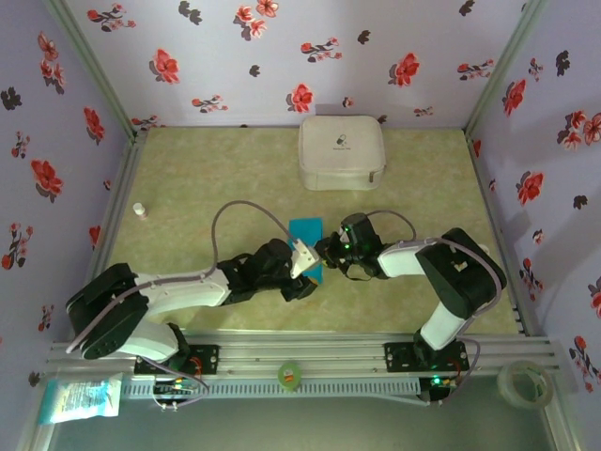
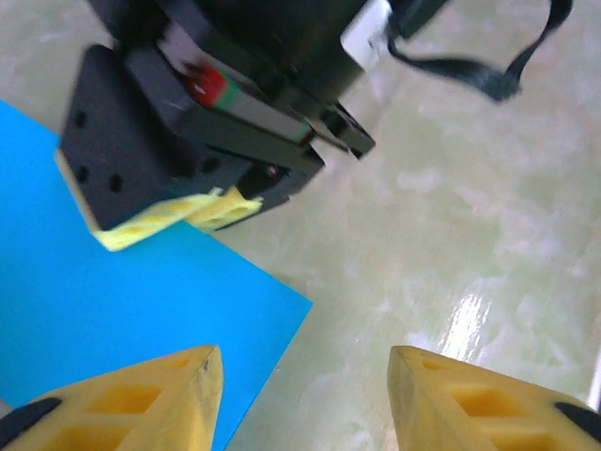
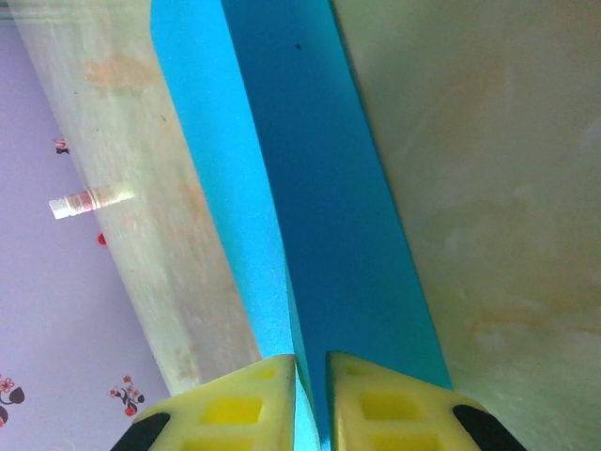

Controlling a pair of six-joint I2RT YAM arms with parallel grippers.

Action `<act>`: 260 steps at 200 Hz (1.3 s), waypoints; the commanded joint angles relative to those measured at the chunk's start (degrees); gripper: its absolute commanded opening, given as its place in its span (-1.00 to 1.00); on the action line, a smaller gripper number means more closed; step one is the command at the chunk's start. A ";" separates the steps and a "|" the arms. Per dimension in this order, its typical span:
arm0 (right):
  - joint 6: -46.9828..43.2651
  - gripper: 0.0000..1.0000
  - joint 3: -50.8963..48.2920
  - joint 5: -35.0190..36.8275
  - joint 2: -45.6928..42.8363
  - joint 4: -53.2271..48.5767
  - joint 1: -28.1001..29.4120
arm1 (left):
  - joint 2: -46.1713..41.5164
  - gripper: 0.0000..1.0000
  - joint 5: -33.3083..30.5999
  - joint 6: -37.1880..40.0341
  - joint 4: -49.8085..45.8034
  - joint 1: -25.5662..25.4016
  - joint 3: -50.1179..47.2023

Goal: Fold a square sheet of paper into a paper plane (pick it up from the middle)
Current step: Fold the triangle a second time at the center of the table.

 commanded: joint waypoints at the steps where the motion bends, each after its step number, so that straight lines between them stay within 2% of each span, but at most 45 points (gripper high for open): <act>1: -1.18 -0.69 1.25 0.08 -1.44 -1.40 -0.18 | 1.60 0.15 -7.11 4.17 1.01 -1.77 1.24; 105: -0.65 -0.65 1.18 0.09 -1.28 -0.93 -0.09 | 10.30 0.19 -17.52 8.39 4.12 -6.04 4.82; 143: -0.69 -0.64 0.99 0.26 -1.54 -1.10 -0.11 | 11.82 0.14 -21.96 9.12 5.70 -6.49 4.76; 166: -0.76 -0.64 0.90 0.27 -1.55 -1.05 -0.12 | 11.76 0.02 -22.25 8.99 6.71 -6.49 4.43; 260: -1.17 -0.62 0.79 0.88 -1.76 -2.15 -0.09 | 10.12 -0.72 -21.49 7.35 6.51 -6.49 3.22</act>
